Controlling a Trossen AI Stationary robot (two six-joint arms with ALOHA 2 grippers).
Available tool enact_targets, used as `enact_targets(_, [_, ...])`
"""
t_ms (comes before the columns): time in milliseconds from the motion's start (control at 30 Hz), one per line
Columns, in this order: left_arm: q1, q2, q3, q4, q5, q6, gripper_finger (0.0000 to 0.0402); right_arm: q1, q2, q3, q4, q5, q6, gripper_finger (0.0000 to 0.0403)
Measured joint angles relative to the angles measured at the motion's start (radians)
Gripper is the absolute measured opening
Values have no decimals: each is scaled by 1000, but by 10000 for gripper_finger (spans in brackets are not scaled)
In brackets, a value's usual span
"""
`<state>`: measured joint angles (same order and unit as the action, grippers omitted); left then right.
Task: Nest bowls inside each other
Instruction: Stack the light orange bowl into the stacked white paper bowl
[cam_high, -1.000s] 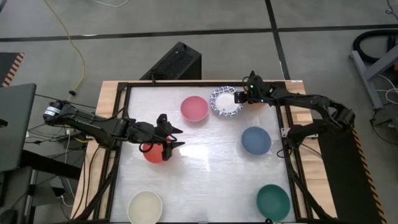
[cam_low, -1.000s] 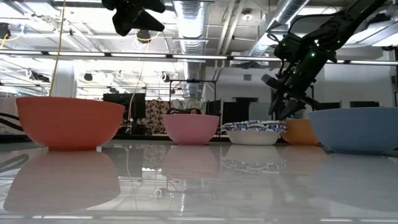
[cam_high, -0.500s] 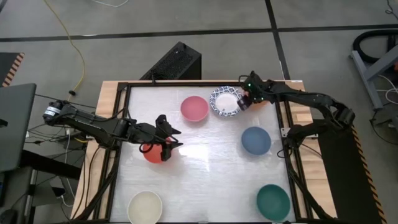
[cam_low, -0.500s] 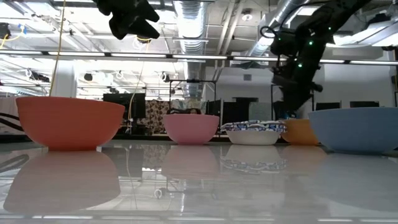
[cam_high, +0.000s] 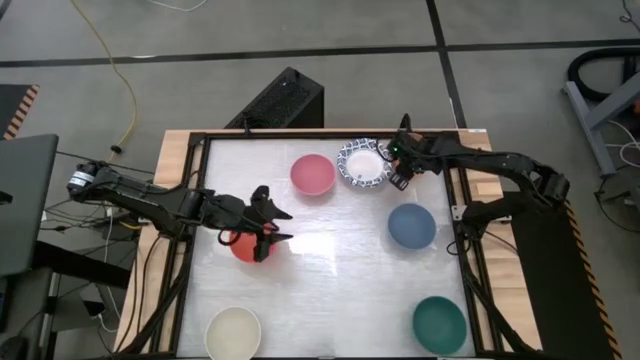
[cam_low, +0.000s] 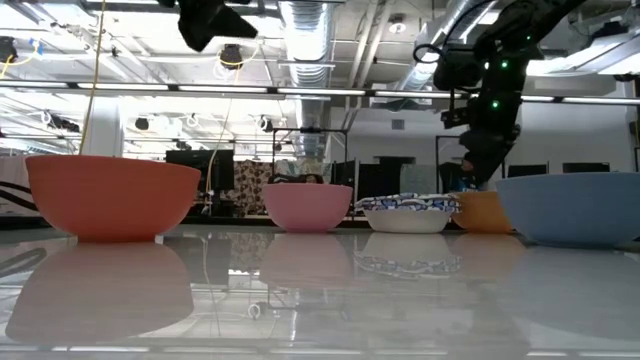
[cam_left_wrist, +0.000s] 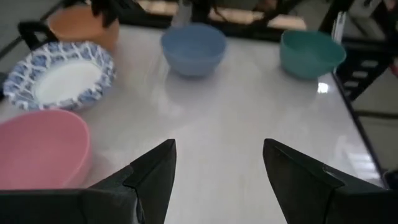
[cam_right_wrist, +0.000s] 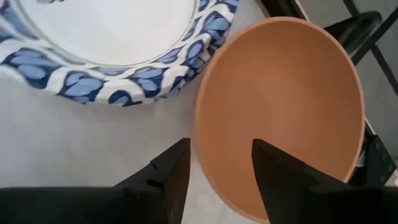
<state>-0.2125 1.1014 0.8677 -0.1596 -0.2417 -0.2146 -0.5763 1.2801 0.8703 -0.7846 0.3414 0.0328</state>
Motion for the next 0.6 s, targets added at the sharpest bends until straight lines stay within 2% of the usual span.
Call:
enact_targets(167, [50, -82, 0, -6, -7, 8, 231, -3, 0, -24, 6, -50, -9, 191])
enact_targets(433, [93, -139, -68, -9, -8, 0, 231, -43, 1, -83, 15, -23, 4, 188])
enact_targets(600, [93, -140, -95, 6, -8, 0, 231, -46, 1, -90, 20, -23, 4, 142])
